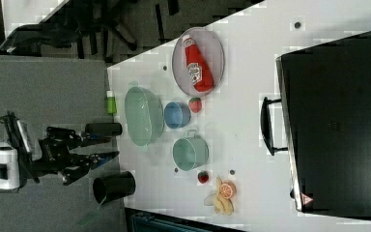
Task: Flap open oven.
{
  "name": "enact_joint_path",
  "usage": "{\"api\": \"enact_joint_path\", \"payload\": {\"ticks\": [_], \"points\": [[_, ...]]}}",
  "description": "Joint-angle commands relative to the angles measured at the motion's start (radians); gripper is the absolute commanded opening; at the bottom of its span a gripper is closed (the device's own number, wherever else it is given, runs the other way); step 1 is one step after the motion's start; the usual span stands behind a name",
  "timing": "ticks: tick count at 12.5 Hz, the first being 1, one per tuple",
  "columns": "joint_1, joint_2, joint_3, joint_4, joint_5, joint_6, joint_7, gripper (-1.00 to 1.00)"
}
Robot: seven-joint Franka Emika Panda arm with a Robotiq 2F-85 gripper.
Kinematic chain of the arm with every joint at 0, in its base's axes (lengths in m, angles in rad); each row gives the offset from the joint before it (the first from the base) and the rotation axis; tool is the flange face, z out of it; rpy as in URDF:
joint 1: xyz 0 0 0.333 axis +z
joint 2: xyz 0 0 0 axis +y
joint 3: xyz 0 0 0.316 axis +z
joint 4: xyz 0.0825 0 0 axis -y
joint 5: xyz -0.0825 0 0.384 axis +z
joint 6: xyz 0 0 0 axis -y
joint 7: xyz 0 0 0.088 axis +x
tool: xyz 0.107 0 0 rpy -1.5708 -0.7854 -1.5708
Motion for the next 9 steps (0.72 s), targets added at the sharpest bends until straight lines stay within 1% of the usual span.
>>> {"api": "enact_joint_path", "payload": {"ticks": [1,4,6,9], "points": [[-0.004,0.006,-0.005,-0.012,0.003,-0.001,0.038,-0.65],[-0.007,0.006,-0.03,-0.053,-0.01,0.001,-0.001,-0.65],[-0.01,0.006,-0.062,-0.083,-0.011,0.004,-0.153,-0.65],[-0.031,0.007,-0.127,-0.129,-0.012,0.036,-0.459,-0.65]]}}
